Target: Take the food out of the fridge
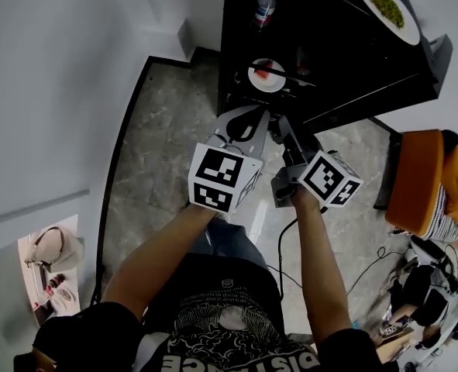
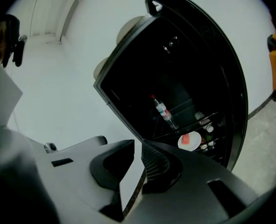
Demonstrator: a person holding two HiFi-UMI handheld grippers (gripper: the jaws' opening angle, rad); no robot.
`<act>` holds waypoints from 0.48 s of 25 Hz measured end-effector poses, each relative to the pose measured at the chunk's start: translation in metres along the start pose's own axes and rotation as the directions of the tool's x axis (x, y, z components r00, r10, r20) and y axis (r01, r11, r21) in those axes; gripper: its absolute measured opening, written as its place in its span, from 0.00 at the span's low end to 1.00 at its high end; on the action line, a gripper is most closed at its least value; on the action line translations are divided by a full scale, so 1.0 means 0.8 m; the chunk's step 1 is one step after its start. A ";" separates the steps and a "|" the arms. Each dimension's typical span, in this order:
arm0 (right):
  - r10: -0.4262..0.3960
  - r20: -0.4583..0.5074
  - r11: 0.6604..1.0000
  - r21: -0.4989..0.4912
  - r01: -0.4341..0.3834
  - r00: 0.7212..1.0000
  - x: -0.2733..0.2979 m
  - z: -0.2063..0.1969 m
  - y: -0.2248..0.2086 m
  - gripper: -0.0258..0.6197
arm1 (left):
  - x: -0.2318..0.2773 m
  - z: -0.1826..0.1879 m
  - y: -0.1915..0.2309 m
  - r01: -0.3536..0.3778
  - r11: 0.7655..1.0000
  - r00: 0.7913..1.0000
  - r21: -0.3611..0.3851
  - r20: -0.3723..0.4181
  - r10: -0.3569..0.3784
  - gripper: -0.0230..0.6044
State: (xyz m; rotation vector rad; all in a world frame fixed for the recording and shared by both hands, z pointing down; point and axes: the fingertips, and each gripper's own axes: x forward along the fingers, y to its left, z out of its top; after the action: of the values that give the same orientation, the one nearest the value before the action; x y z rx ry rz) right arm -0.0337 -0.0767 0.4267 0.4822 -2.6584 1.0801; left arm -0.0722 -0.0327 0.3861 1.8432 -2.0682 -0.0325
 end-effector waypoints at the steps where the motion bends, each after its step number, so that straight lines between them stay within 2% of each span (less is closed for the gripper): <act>1: 0.011 -0.010 1.000 0.021 -0.011 1.000 0.007 -0.008 -0.006 0.10 | 0.001 -0.006 0.003 -0.006 1.000 1.000 -0.007 0.003 0.006 0.04; 7: 0.085 -0.043 0.990 0.112 -0.080 0.995 0.053 -0.054 -0.045 0.10 | 0.003 -0.048 0.036 -0.053 0.997 0.998 -0.050 0.028 0.055 0.04; 12: 0.059 -0.042 0.972 0.228 -0.048 0.997 0.091 -0.087 -0.100 0.11 | 0.013 -0.079 0.070 -0.067 0.996 0.996 -0.064 0.052 0.070 0.04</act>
State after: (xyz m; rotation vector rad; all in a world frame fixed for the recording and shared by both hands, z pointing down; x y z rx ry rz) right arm -0.0639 -0.0969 0.5506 0.4216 -2.5312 1.4031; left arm -0.1083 -0.0202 0.4622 1.7521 -2.1406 -0.1287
